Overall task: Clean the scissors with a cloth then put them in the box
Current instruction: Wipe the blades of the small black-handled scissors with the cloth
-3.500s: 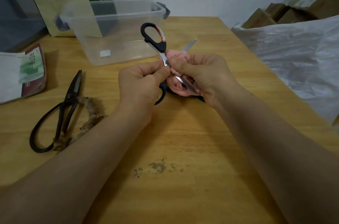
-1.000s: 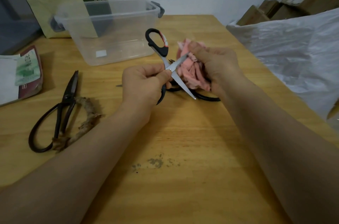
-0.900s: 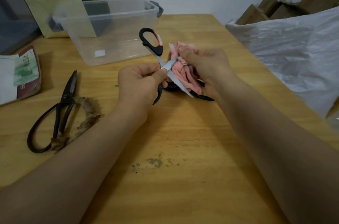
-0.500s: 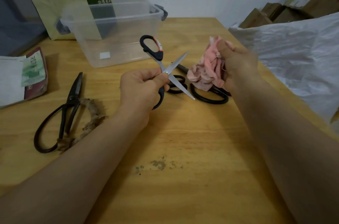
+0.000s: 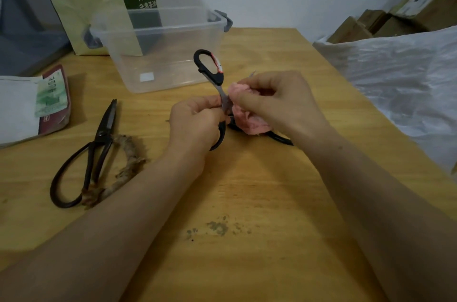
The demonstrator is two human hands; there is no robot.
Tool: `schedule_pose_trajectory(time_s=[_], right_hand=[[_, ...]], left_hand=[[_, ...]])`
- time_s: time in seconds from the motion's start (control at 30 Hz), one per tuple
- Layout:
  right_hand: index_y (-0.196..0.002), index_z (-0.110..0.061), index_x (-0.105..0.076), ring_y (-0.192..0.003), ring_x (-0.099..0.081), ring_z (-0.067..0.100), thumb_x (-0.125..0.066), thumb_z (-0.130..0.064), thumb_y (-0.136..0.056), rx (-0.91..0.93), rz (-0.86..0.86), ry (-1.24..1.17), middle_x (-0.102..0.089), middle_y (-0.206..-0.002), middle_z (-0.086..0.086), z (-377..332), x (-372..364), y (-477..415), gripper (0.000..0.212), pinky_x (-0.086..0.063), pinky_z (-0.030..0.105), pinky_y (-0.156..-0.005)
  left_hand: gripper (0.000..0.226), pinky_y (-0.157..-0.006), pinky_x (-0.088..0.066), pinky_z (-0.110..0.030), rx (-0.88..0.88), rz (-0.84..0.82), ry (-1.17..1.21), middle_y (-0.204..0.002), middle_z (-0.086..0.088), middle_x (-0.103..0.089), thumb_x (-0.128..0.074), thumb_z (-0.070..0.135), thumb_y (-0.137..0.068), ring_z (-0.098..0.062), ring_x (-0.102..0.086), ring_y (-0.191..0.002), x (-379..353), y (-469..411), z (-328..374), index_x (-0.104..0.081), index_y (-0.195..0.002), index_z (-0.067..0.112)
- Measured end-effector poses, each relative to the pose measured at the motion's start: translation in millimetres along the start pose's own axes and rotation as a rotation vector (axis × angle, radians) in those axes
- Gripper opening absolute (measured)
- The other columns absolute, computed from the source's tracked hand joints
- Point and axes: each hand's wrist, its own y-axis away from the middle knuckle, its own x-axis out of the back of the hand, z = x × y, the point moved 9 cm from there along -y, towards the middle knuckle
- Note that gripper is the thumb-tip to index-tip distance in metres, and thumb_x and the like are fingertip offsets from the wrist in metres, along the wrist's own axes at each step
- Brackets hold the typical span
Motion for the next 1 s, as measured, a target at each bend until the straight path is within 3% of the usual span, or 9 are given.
schedule_pose_trajectory(time_s=[0.07, 0.13, 0.33, 0.5, 0.6, 0.67, 0.77, 0.87, 1.0], right_hand=[[-0.083, -0.022, -0.075, -0.067, -0.064, 0.014, -0.068, -0.021, -0.087, 0.019, -0.036, 0.034, -0.069, -0.077, 0.008, 0, -9, 2, 0.008, -0.053, 0.015, -0.059], [-0.093, -0.018, -0.075, -0.061, -0.058, 0.006, -0.068, -0.020, -0.087, 0.006, -0.073, 0.094, -0.065, -0.074, 0.000, 3, -18, 2, 0.010, -0.043, 0.007, -0.046], [-0.089, -0.025, -0.073, -0.081, -0.067, 0.022, -0.070, -0.025, -0.084, -0.009, -0.122, 0.209, -0.070, -0.090, 0.004, 2, -24, 0, 0.006, -0.058, 0.036, -0.067], [-0.074, -0.029, -0.064, -0.077, -0.065, 0.015, -0.074, -0.016, -0.075, -0.004, -0.193, 0.401, -0.066, -0.080, -0.006, 7, -22, 1, 0.016, -0.057, 0.034, -0.070], [-0.074, -0.026, -0.065, -0.073, -0.064, 0.012, -0.072, -0.021, -0.078, 0.032, -0.040, 0.341, -0.068, -0.077, -0.006, 7, -9, -1, 0.009, -0.056, 0.034, -0.069], [-0.086, -0.024, -0.071, -0.081, -0.063, 0.010, -0.070, -0.017, -0.079, 0.095, 0.033, 0.300, -0.068, -0.086, -0.008, -2, -6, -1, 0.009, -0.054, 0.032, -0.074], [-0.096, -0.026, -0.073, -0.080, -0.067, 0.018, -0.067, -0.017, -0.084, 0.085, -0.106, 0.329, -0.069, -0.090, -0.003, -3, -22, 1, 0.015, -0.056, 0.032, -0.068], [-0.085, -0.031, -0.071, -0.076, -0.069, 0.023, -0.068, -0.014, -0.083, 0.049, -0.184, 0.350, -0.071, -0.084, 0.003, 1, -29, 1, 0.017, -0.058, 0.036, -0.066], [-0.069, -0.024, -0.068, -0.069, -0.068, 0.019, -0.069, -0.010, -0.073, 0.028, -0.118, 0.322, -0.070, -0.072, 0.000, 8, -16, 0, 0.014, -0.057, 0.040, -0.064]], left_hand=[[0.034, -0.034, -0.030, -0.008, 0.022, 0.027, 0.007, -0.061, -0.002, -0.063, -0.049, -0.015, -0.082, 0.000, -0.050, -0.038, 2, -1, -3, -0.064, -0.072, 0.013], [0.037, -0.034, -0.029, -0.009, 0.047, 0.064, 0.017, -0.052, -0.002, -0.061, -0.051, -0.015, -0.081, -0.006, -0.051, -0.042, 5, -1, -7, -0.062, -0.064, 0.016], [0.034, -0.034, -0.027, -0.009, 0.078, 0.068, -0.008, -0.058, -0.008, -0.060, -0.052, -0.016, -0.078, -0.007, -0.045, -0.037, 6, -1, -12, -0.061, -0.063, 0.014], [0.023, -0.033, -0.026, -0.010, 0.132, 0.066, 0.005, -0.064, -0.011, -0.062, -0.051, -0.014, -0.079, -0.015, -0.050, -0.052, 7, -6, -18, -0.064, -0.080, 0.005], [0.020, -0.032, -0.023, -0.012, 0.132, 0.041, -0.004, -0.068, -0.013, -0.061, -0.050, -0.012, -0.081, -0.012, -0.045, -0.043, 5, -8, -17, -0.064, -0.089, -0.001], [0.018, -0.032, -0.022, -0.012, 0.118, 0.031, -0.016, -0.065, -0.013, -0.059, -0.050, -0.011, -0.081, -0.012, -0.040, -0.039, 4, -8, -17, -0.064, -0.082, 0.000], [0.014, -0.034, -0.021, -0.015, 0.109, 0.047, -0.049, -0.067, -0.015, -0.054, -0.049, -0.008, -0.076, -0.022, -0.037, -0.052, 6, -7, -17, -0.062, -0.074, -0.002], [0.014, -0.037, -0.019, -0.017, 0.121, 0.096, -0.015, -0.064, -0.012, -0.052, -0.050, -0.005, -0.075, -0.024, -0.037, -0.064, 11, -6, -17, -0.061, -0.075, 0.003], [0.045, -0.037, -0.018, -0.015, 0.095, 0.053, 0.022, -0.038, 0.006, -0.049, -0.053, -0.004, -0.082, -0.012, -0.039, -0.045, 8, -7, -15, -0.057, -0.042, 0.015]])
